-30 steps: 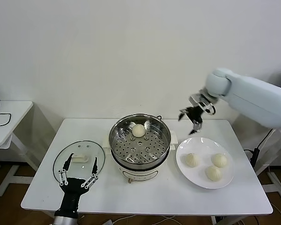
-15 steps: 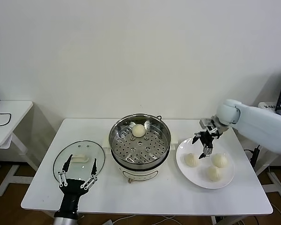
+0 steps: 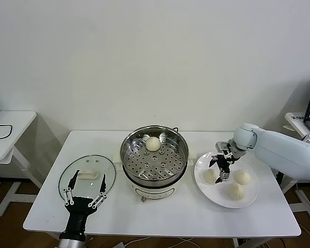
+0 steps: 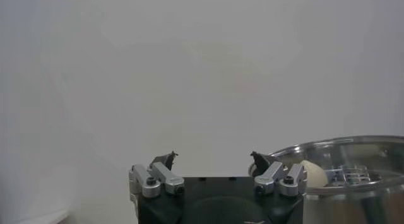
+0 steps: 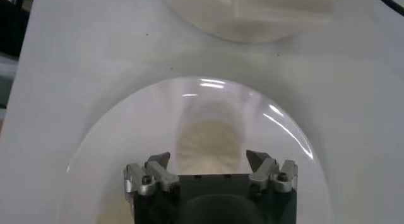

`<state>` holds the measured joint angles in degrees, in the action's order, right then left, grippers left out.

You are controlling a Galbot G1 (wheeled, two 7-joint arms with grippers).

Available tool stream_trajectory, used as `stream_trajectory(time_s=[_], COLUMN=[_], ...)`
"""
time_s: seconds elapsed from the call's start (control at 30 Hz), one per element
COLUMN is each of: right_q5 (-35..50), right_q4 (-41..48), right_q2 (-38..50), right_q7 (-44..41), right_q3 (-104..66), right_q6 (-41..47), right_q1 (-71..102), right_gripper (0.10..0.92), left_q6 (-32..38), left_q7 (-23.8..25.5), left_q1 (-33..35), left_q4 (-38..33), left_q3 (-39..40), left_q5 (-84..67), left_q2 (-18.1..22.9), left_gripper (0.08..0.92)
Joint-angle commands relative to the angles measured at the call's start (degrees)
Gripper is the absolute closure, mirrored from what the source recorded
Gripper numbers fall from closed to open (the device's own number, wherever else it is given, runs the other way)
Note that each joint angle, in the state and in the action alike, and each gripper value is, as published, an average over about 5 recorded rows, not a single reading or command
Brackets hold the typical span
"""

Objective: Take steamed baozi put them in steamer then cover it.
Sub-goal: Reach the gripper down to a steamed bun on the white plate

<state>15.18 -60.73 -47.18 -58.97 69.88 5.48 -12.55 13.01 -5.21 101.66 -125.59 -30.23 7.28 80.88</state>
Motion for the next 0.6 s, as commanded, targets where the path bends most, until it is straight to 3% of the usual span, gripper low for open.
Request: stream_trajectory(time_s=[0.03, 0.27, 0.6], right_q5=[-1.0, -1.7, -2.1], right_q4=[2.1, 2.3, -0.3], right_q2=[-2.0, -2.5, -0.6], right_q7=[1.0, 0.8, -1.5], right_q3=[-0.5, -0.4, -0.1], right_q6=[0.2, 0.2, 0.4], right_q1=[1.6, 1.9, -1.8], right_gripper=[0.203, 0.217, 0.318], left_q6=[0.2, 0.3, 0.1], left_q7=[-0.1, -0.2, -0.2], left_q1=[0.0, 0.0, -0.1], left_q4=[0.2, 0.3, -0.1], left_q3=[-0.1, -0.2, 0.0], left_q5=[0.0, -0.1, -0.1], left_q2=[0.0, 0.1, 0.0], left_gripper=[0.177, 0.177, 0.177])
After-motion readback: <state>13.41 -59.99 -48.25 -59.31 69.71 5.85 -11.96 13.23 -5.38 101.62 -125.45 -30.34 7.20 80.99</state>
